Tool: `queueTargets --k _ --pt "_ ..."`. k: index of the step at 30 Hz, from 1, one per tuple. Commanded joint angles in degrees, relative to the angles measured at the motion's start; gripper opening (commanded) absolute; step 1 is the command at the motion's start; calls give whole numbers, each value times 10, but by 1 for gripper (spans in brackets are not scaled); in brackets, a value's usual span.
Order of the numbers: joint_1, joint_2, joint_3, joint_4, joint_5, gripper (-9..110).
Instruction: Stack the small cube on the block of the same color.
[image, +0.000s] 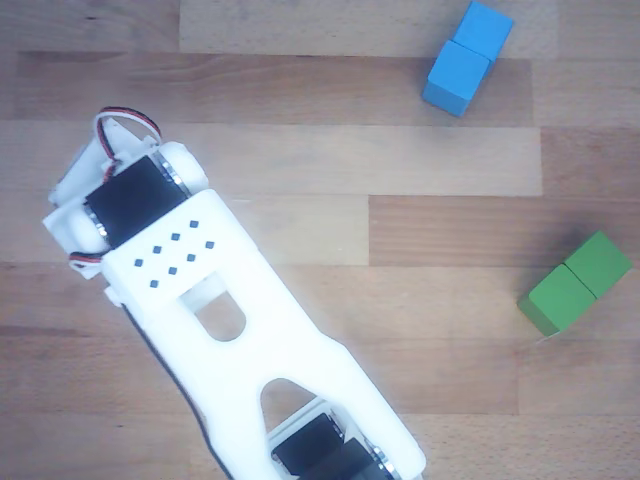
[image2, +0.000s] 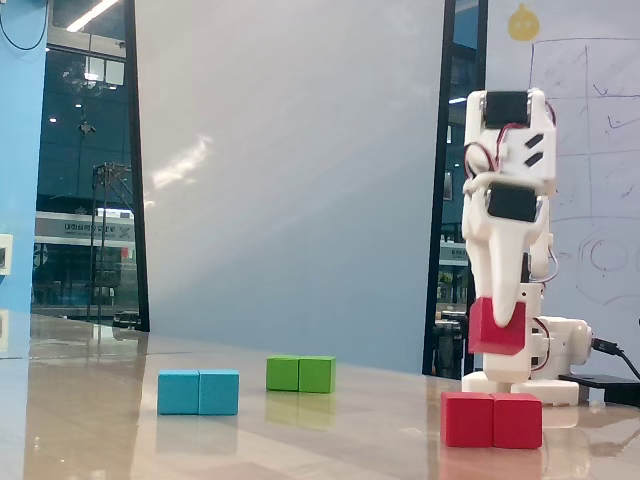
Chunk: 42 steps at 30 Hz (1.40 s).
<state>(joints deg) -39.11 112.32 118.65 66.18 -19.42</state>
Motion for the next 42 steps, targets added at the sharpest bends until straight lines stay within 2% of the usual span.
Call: queueTargets --k 1,33,42 --pt "14 6 16 -31 0 13" --pt "12 -33 62 -86 1 14" --pt "15 -33 63 -84 1 21"
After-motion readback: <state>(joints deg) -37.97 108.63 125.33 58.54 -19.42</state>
